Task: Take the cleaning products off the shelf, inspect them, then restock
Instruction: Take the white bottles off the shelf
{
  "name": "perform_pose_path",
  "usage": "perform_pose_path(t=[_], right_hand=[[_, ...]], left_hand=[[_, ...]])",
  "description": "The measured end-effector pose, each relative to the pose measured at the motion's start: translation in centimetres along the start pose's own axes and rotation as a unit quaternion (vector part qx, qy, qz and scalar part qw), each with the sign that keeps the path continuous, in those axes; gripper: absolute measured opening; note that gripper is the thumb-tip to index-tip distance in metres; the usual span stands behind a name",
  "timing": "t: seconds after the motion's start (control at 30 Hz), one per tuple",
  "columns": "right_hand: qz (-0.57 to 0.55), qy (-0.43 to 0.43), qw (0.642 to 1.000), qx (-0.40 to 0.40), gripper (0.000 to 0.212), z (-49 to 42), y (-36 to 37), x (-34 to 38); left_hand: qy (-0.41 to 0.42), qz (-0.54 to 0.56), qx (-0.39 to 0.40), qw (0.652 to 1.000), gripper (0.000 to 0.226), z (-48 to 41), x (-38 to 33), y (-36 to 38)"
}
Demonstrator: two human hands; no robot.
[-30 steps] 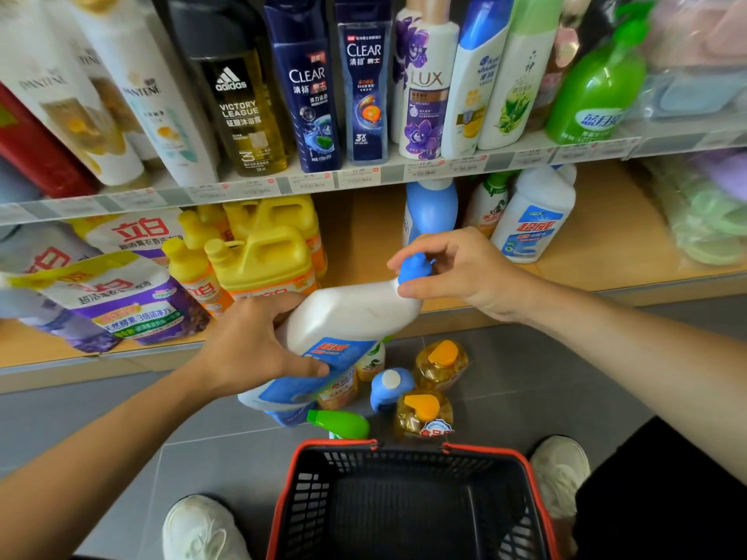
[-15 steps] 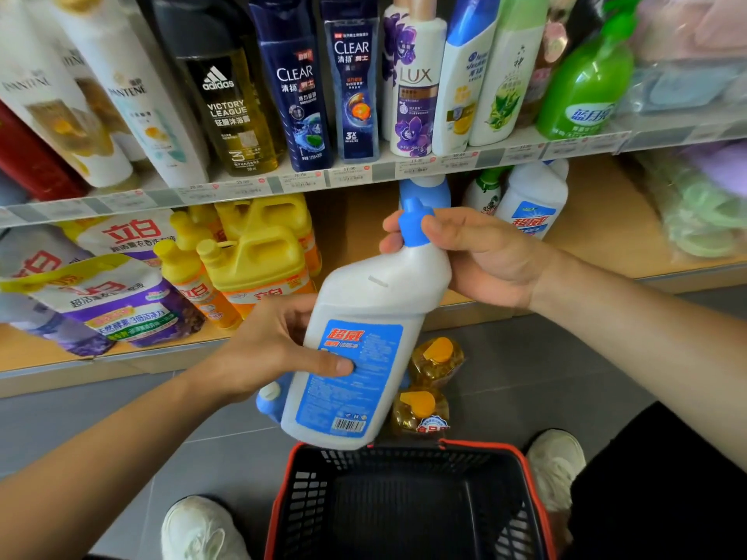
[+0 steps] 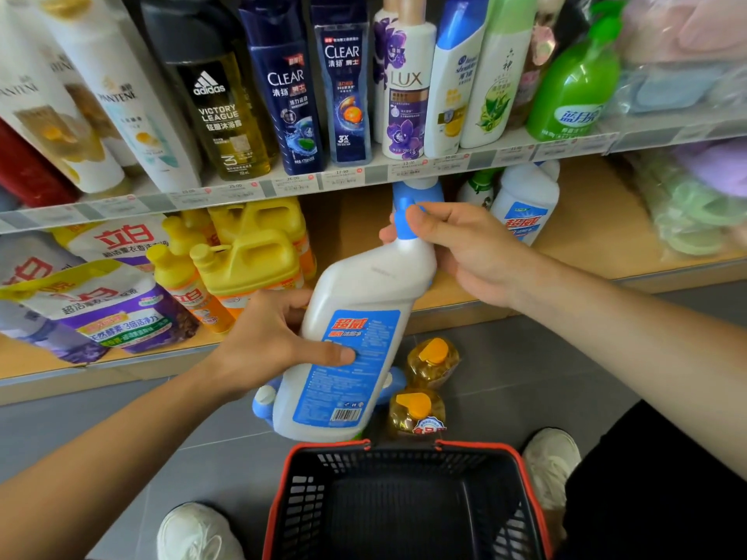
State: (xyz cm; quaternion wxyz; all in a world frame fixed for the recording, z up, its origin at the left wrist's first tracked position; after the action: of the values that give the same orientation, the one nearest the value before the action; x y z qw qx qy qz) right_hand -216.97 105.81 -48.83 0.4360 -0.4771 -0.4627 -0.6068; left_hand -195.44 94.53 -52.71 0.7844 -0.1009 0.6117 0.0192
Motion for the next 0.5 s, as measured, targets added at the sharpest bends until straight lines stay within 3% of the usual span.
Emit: perform_pose_path(t=[0.17, 0.27, 0.33, 0.4, 0.5], right_hand=[[-0.185, 0.03, 0.977, 0.101, 0.036, 0.1, 0.9, 0.0], [-0.196, 0.023, 0.974, 0.11, 0.038, 0.1, 1.0, 0.2], [-0.124, 0.014, 0.99, 0.059, 0.039, 0.0, 0.4, 0.0], [-0.015, 0.0, 0.999, -0.044, 0.034, -0.1, -0.4, -0.2], [0.092, -0.024, 0.983, -0.156, 0.025, 0.2, -1.3, -1.1]], left_hand=[[-0.013, 0.077, 0.063, 0.995, 0.052, -0.3, 0.2, 0.2], [-0.018, 0.1, 0.077, 0.992, 0.05, -0.3, 0.2, 0.4], [-0.029, 0.103, 0.065, 0.992, 0.049, -0.3, 0.1, 0.5], [-0.042, 0.091, 0.031, 0.994, 0.047, -0.3, 0.2, 0.7], [-0.059, 0.077, -0.035, 0.995, 0.043, -0.5, 0.6, 0.6]])
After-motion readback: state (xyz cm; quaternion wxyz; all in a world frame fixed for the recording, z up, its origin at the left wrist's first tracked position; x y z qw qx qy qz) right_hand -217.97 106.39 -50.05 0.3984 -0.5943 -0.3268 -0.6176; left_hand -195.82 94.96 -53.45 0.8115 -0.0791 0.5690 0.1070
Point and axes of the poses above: each hand's wrist, its own z-axis away from the middle knuckle, its own y-axis out of the palm, x = y × z, the point moved 4 cm from there along -z, towards the middle knuckle, and after that the axes turned 14 degrees about x, right-handed, at the moved point
